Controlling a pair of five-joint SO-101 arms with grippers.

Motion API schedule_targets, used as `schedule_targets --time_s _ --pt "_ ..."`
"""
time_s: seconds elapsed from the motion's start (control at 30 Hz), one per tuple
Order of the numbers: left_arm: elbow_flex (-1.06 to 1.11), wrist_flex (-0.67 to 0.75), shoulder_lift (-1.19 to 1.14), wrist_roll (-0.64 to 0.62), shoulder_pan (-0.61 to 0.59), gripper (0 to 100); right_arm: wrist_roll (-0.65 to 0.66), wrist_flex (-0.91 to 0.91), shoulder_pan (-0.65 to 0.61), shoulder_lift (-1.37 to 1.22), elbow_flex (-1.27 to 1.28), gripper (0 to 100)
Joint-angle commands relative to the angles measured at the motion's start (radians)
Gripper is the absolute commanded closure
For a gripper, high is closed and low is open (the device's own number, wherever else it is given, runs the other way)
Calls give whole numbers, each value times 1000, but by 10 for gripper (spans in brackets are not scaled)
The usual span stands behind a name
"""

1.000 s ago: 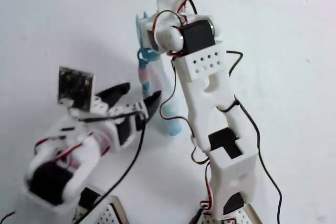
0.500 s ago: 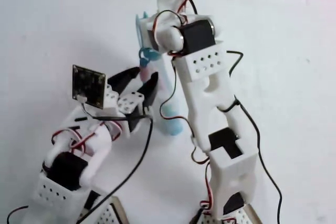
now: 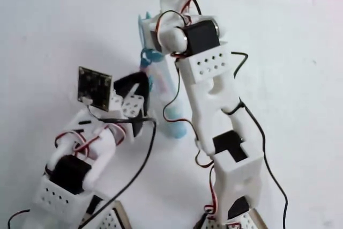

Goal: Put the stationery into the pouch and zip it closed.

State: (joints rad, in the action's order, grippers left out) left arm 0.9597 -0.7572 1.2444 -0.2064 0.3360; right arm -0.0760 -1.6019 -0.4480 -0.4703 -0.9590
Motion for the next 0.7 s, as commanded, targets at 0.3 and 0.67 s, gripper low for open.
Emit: schedule_targets --time_s 0.3,0.67 --pt "-67 -58 17 15 -57 824 5 -24 5 -33 8 981" --pt "-70 26 -18 86 -86 755 3 -19 4 -31 8 981"
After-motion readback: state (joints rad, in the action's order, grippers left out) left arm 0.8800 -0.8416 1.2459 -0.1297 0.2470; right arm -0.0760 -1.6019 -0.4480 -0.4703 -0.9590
